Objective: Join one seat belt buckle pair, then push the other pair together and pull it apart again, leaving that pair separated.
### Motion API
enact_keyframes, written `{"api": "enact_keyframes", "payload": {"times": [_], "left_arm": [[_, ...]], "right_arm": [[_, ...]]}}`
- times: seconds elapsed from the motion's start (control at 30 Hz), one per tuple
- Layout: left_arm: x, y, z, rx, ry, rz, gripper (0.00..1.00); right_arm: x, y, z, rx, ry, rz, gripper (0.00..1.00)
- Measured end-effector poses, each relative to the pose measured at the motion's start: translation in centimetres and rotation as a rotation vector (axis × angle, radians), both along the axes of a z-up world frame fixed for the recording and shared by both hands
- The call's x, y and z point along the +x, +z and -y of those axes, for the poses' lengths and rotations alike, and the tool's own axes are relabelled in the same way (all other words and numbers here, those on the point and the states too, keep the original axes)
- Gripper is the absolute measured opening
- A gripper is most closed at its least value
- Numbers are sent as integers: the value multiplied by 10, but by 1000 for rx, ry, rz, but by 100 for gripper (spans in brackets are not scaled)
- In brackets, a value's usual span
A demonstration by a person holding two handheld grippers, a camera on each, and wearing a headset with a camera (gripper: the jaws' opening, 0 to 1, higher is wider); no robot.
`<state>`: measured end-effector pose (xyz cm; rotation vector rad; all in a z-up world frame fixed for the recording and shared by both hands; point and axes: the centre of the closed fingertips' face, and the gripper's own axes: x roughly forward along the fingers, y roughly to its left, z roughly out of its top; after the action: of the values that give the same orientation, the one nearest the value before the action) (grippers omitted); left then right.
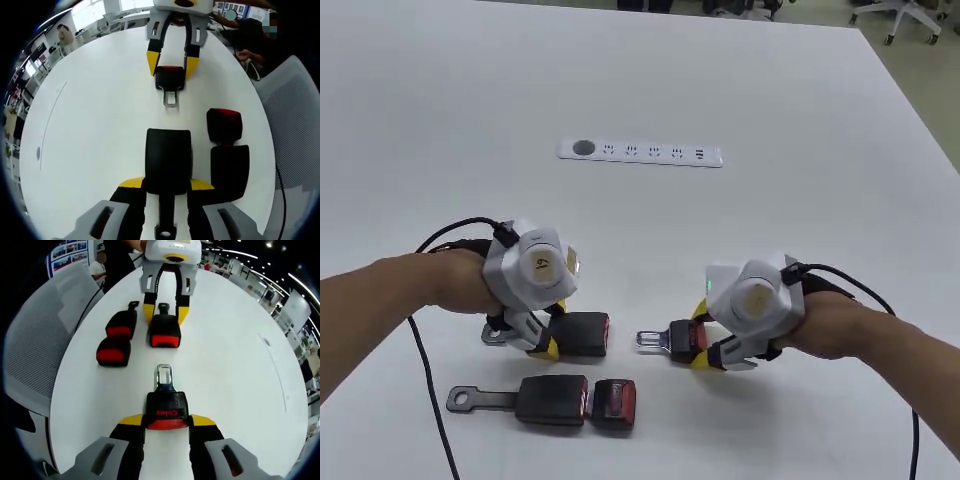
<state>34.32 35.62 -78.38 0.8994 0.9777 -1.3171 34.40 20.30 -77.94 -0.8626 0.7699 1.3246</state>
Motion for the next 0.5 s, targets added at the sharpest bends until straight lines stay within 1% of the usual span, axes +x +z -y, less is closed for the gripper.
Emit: {"api": "enact_keyframes", "payload": {"times": [0.13, 0.33, 0.5], "left_arm": [[0, 0, 0, 3, 3, 1, 32], [0, 0, 0, 4, 3, 5, 33], [0, 1, 0, -8, 18, 12, 33]], "right_arm": [[0, -1, 1, -8, 14, 10, 31], [-1, -1, 1, -9, -4, 8, 32], [-2, 0, 2, -11, -5, 16, 36]]}}
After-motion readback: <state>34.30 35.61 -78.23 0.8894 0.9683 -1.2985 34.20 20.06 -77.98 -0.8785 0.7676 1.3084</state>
